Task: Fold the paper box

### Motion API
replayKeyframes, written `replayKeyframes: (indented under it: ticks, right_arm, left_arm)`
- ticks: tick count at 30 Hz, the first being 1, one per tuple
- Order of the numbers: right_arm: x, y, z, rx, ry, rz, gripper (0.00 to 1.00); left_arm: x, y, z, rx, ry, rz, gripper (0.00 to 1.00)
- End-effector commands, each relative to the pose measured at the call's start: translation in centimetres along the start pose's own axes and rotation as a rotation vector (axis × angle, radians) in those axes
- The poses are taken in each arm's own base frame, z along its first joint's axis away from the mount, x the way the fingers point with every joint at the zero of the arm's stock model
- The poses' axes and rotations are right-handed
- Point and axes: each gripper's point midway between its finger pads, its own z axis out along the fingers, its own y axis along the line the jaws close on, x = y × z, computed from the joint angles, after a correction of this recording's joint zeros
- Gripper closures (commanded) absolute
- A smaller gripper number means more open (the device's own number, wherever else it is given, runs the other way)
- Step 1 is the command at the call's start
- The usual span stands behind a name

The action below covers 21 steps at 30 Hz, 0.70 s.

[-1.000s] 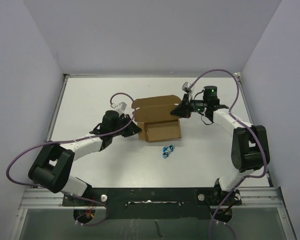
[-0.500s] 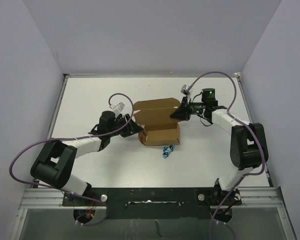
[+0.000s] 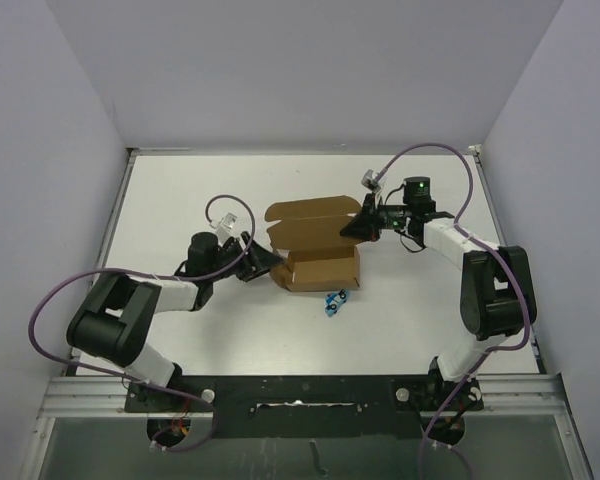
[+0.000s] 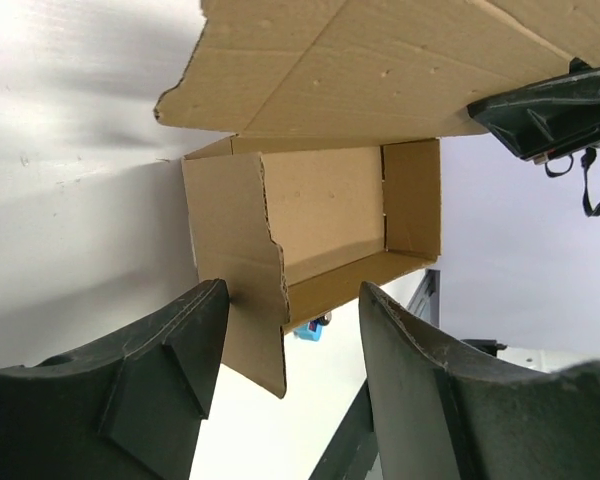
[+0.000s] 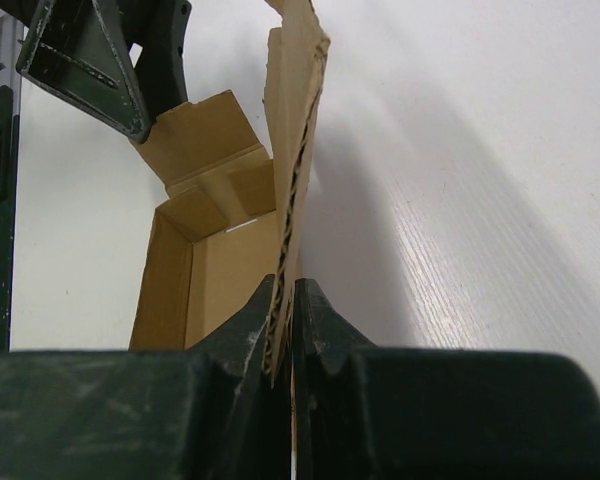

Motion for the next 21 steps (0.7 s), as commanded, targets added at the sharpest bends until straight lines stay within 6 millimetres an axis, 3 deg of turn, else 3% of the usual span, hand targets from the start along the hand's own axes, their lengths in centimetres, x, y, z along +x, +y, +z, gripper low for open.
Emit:
replayKeyframes:
  ticks: [1, 8, 16, 21]
  right_arm:
    - [-0.4, -0.4, 0.1, 0.01, 0.0, -0.02, 1.0]
    - [-0.3, -0.5, 0.1, 0.009, 0.003, -0.016, 1.0]
    - [-0.3, -0.5, 0.1, 0.008, 0.003, -0.014, 1.0]
    - [-0.3, -0.5, 0.1, 0.007, 0.002, -0.014, 1.0]
  left_arm:
    - [-1.4, -2.7, -0.2, 0.155, -0.045, -0.017, 0.46]
    - [-1.8, -3.7, -0.1, 0.233, -0.06, -0.075, 0.49]
    - [-1.4, -2.2, 0.8, 0.234, -0.055, -0.152, 0.7]
    - [-1.3, -2.0, 0.9, 0.235, -0.055, -0.159, 0.77]
